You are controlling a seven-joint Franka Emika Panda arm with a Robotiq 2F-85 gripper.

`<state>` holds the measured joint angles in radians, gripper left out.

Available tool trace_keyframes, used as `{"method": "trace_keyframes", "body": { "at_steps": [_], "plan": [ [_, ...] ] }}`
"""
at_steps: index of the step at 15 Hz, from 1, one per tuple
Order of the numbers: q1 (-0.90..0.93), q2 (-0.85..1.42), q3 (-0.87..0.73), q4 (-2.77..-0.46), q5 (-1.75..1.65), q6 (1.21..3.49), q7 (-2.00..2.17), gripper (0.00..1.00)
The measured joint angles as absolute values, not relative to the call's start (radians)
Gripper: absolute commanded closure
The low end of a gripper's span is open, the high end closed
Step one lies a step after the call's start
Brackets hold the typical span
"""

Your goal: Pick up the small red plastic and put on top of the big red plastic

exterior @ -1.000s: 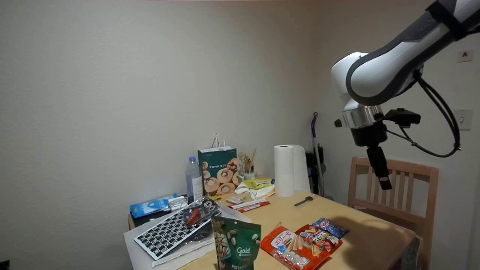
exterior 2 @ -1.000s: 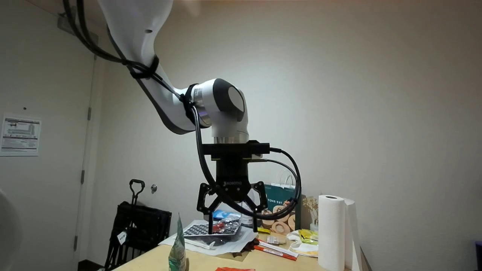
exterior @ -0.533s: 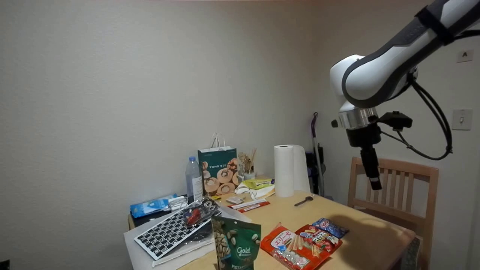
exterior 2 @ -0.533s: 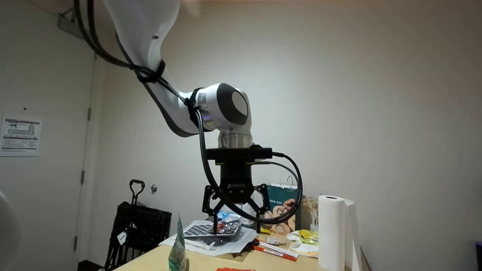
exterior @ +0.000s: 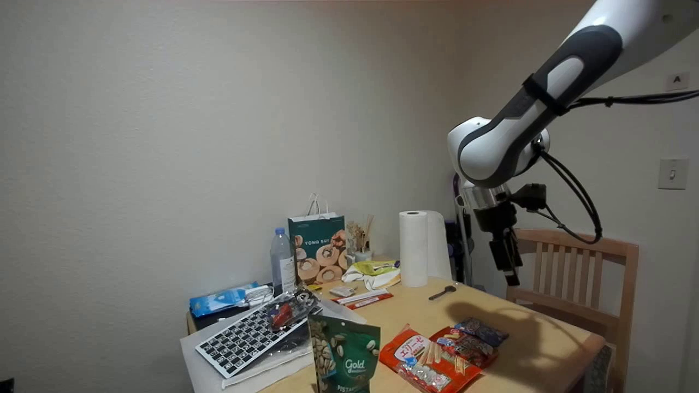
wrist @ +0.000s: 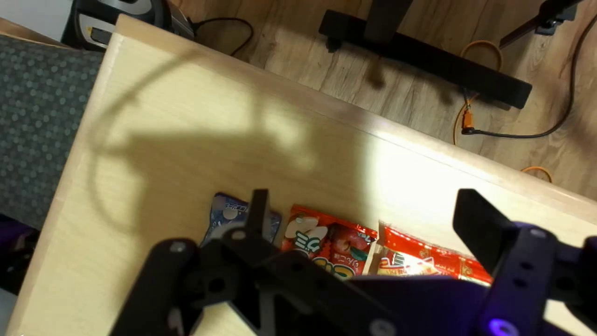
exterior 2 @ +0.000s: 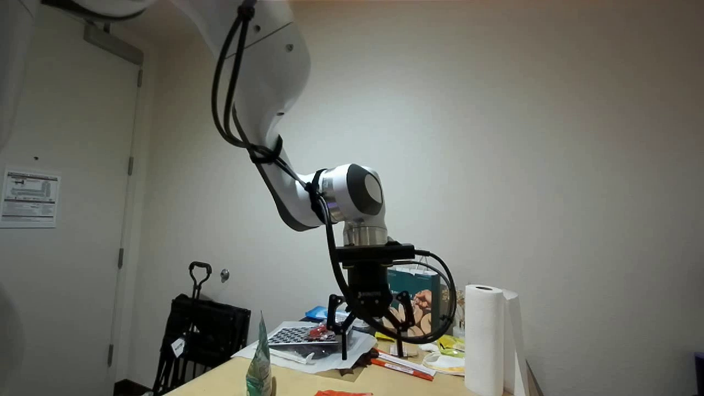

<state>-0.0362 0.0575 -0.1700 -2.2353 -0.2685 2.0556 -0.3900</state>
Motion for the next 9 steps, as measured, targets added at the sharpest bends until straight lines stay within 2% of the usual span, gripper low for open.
{"method": "trace_keyframes", "body": {
  "at_steps": [4, 9],
  "plan": [
    [-0.038, 0.073, -0.167, -2.219, -0.256, 2.048, -0.384, 0.0],
    [-0.038, 0.151, -0.128, -2.209, -0.075, 2.048, -0.228, 0.0]
  ]
}}
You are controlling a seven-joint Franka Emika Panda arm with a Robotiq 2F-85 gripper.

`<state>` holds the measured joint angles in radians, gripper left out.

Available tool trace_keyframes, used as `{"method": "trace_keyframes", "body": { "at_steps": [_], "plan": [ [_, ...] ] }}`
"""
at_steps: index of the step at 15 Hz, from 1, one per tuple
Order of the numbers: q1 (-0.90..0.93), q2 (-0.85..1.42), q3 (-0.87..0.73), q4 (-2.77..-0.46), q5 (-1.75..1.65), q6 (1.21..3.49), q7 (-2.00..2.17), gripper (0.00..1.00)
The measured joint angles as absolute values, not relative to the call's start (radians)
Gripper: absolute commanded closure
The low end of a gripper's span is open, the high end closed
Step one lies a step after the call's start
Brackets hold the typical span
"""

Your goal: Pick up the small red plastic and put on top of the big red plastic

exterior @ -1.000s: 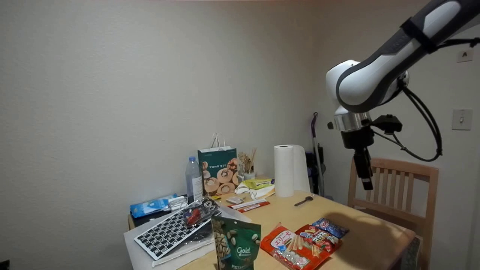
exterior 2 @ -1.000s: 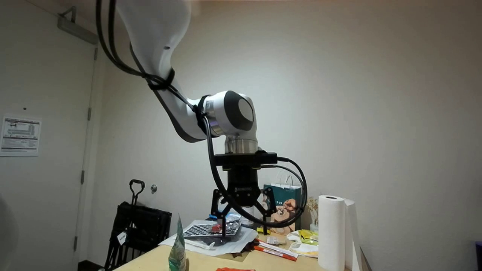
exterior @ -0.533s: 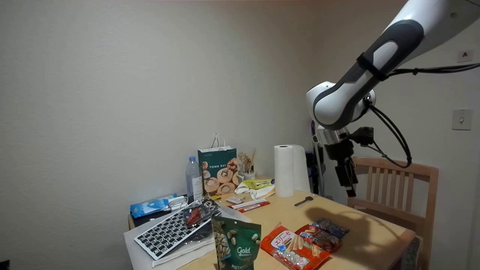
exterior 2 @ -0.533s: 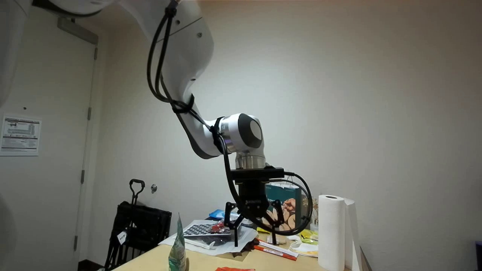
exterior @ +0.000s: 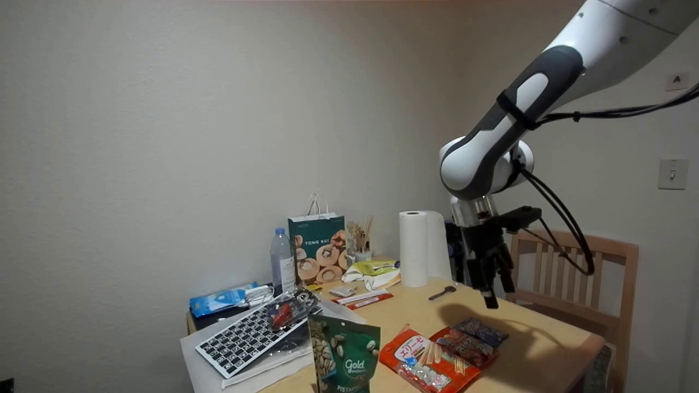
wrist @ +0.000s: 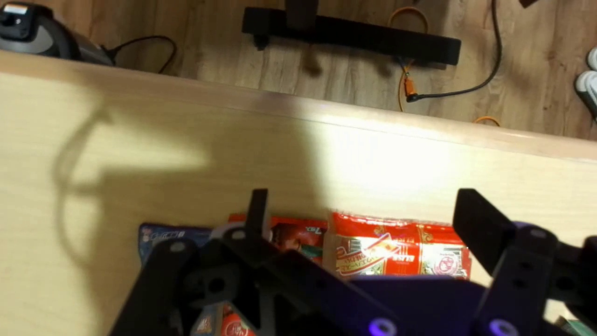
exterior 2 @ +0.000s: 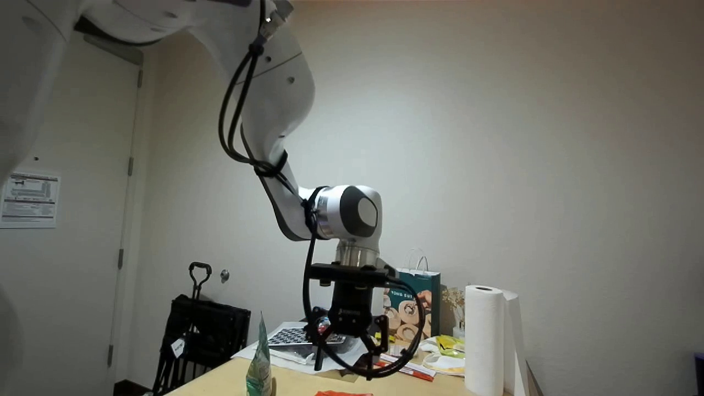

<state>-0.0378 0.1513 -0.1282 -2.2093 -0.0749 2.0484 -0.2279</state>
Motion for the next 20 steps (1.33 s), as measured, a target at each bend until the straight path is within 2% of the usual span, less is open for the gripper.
{"method": "trace_keyframes", "body": {
  "at_steps": [4, 9, 16, 20],
  "plan": [
    [-0.038, 0.256, -0.111, -2.176, -0.052, 2.019, -0.136, 0.0],
    [-0.038, 0.279, -0.111, -2.155, -0.052, 2.007, -0.135, 0.0],
    [-0.055, 0.415, -0.136, -2.045, -0.094, 2.128, -0.066, 0.0],
    [-0.06, 0.475, -0.135, -1.999, -0.158, 2.125, -0.077, 0.0]
  ]
}}
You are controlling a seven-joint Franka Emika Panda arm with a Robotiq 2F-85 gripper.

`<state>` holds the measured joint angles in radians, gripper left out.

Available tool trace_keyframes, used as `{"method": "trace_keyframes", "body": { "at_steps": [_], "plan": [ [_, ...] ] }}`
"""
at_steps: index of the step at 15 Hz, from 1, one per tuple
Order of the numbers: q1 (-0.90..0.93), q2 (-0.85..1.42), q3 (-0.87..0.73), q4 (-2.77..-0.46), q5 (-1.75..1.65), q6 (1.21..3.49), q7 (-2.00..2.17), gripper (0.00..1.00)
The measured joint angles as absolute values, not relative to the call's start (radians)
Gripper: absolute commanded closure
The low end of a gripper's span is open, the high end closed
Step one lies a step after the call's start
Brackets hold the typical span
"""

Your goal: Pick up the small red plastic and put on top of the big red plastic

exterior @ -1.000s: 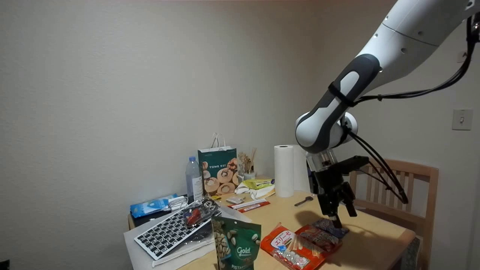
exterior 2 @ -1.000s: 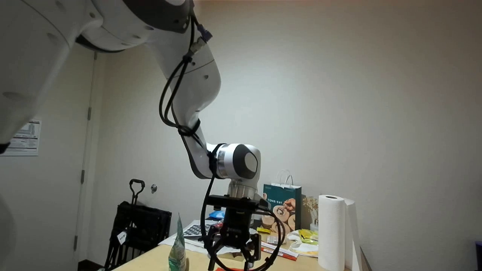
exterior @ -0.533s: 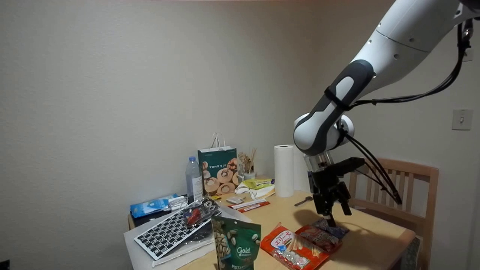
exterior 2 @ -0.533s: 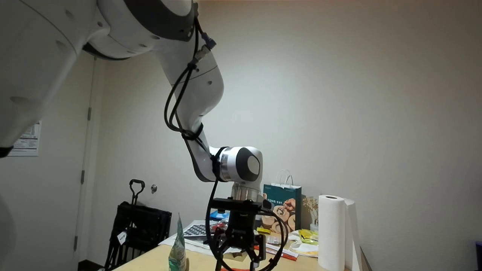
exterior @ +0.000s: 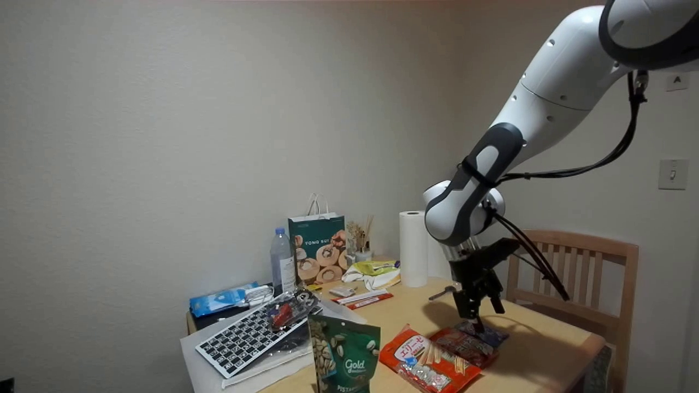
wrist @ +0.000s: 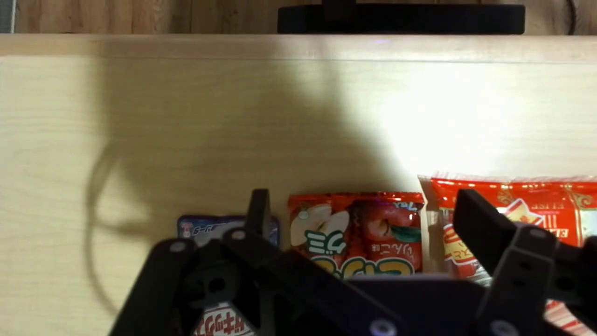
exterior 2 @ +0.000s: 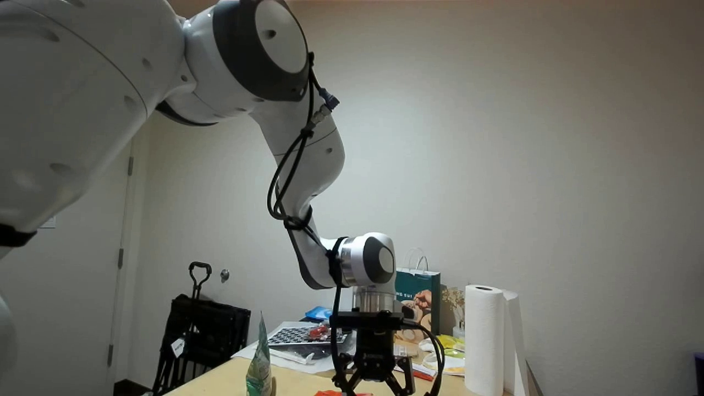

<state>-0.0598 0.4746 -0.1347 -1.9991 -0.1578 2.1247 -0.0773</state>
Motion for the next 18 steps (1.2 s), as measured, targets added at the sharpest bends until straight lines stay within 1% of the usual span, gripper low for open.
{"method": "trace_keyframes", "body": {
  "at_steps": [6, 12, 18],
  "plan": [
    [-0.059, 0.49, -0.123, -1.985, -0.17, 2.125, -0.077, 0.0],
    [-0.051, 0.597, -0.115, -1.871, -0.203, 2.125, -0.077, 0.0],
    [-0.06, 0.602, -0.099, -1.869, -0.174, 2.133, -0.08, 0.0]
  ]
}}
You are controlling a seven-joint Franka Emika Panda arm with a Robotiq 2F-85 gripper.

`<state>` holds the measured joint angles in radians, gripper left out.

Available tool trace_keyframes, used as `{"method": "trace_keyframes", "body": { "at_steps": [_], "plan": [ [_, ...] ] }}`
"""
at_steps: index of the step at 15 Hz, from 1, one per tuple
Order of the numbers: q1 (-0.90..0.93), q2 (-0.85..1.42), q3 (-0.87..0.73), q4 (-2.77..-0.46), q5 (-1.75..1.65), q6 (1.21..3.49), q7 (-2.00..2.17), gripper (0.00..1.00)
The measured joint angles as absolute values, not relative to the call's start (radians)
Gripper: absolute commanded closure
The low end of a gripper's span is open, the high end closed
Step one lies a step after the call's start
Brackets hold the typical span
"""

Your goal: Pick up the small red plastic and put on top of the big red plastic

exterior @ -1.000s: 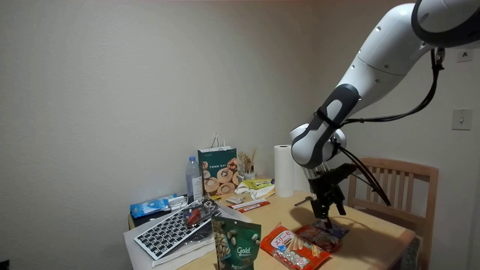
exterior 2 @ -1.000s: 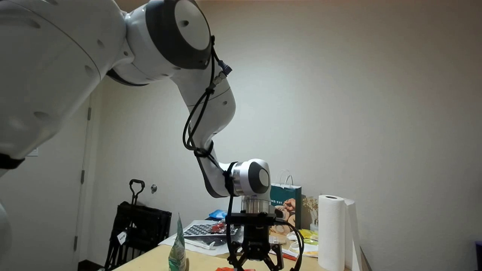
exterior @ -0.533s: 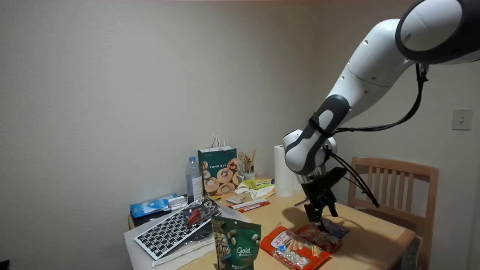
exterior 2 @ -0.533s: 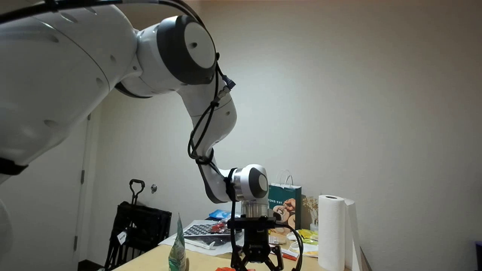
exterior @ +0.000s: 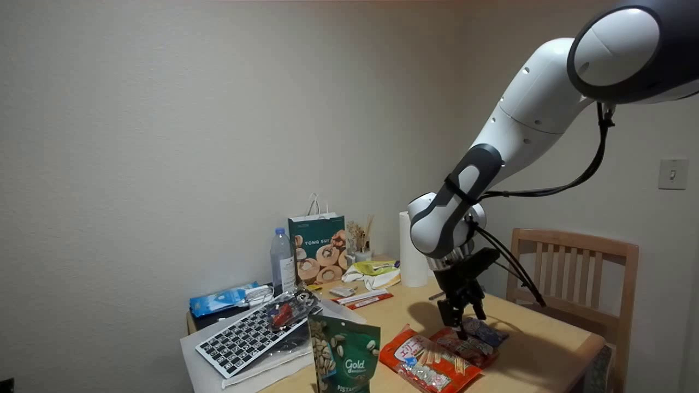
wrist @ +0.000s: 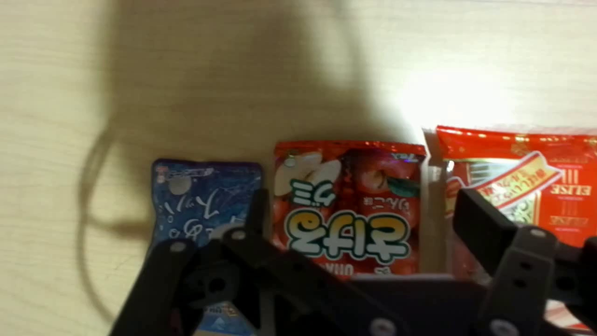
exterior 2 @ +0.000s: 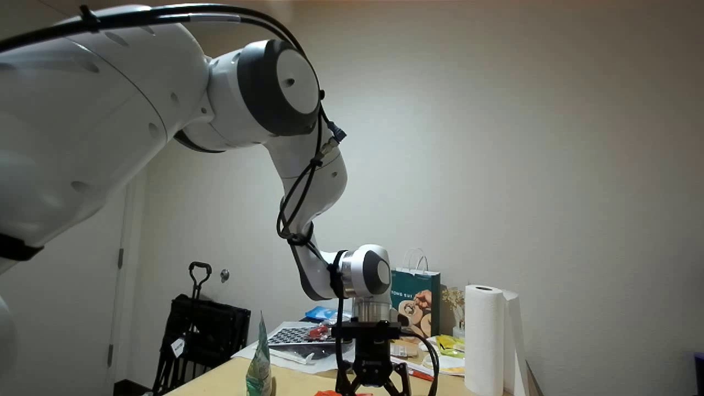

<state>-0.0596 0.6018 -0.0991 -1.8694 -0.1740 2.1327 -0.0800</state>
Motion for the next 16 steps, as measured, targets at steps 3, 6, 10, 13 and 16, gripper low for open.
{"method": "trace_keyframes", "body": {
  "at_steps": [3, 6, 10, 13, 16],
  "plan": [
    [-0.105, 0.613, -0.038, -1.863, -0.032, 2.168, -0.116, 0.0],
    [-0.133, 0.636, -0.013, -1.849, 0.038, 2.216, -0.137, 0.0],
    [-0.128, 0.644, -0.019, -1.847, 0.037, 2.235, -0.129, 0.0],
    [-0.129, 0.647, -0.034, -1.846, 0.038, 2.237, -0.115, 0.0],
    [-0.143, 0.666, -0.053, -1.833, 0.041, 2.248, -0.105, 0.0]
  ]
}}
